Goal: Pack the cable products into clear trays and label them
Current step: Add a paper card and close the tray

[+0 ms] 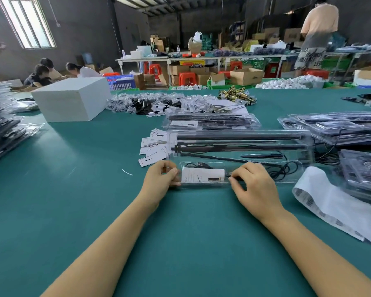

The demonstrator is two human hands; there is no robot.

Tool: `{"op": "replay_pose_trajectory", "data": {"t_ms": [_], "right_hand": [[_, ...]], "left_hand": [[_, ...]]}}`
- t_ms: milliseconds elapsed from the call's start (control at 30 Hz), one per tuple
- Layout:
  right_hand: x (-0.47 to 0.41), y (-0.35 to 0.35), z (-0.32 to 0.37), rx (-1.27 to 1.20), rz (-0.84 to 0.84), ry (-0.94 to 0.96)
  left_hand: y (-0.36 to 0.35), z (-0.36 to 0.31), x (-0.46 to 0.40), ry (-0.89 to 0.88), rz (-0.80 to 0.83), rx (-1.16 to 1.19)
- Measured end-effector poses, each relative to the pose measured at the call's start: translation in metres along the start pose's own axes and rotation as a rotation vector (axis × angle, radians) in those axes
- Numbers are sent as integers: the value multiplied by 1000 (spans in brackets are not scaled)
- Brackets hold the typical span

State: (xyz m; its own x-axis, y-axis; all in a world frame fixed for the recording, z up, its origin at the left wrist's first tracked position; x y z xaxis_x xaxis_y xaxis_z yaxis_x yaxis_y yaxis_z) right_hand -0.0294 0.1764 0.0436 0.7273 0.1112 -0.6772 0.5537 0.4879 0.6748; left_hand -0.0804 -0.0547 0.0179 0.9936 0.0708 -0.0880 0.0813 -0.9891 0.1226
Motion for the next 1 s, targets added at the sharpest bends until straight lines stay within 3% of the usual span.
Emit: {"op": "replay_pose_trajectory", "data": {"t_ms": [533,733,833,1000], "right_hand": [[-1,0,-23,-74,-22,-269],[3,8,-41,-168,-144,-462],[1,6,-41,-178,-139,-464],[0,2,-39,-114,-86,-425]], "left_hand": [[4,10,-6,26,-130,-79],[9,8,-6,122,-80,155],[15,7,-9,211,-51,302],[18,6,-9,258,-9,330]]}}
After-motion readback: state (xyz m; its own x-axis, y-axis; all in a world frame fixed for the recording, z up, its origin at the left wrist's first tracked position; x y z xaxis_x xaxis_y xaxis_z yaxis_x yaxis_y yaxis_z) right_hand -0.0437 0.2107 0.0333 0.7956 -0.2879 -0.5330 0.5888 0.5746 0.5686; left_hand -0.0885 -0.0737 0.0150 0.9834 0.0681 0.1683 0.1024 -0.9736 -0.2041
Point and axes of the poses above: each hand's wrist, its own x-axis away from the middle knuckle, its own y-axis out of the back of the hand, z = x × y, the point moved 6 cm from there along -x, towards the middle knuckle, and after that the axes turned 1 degree about -y, right-handed, at the moved point
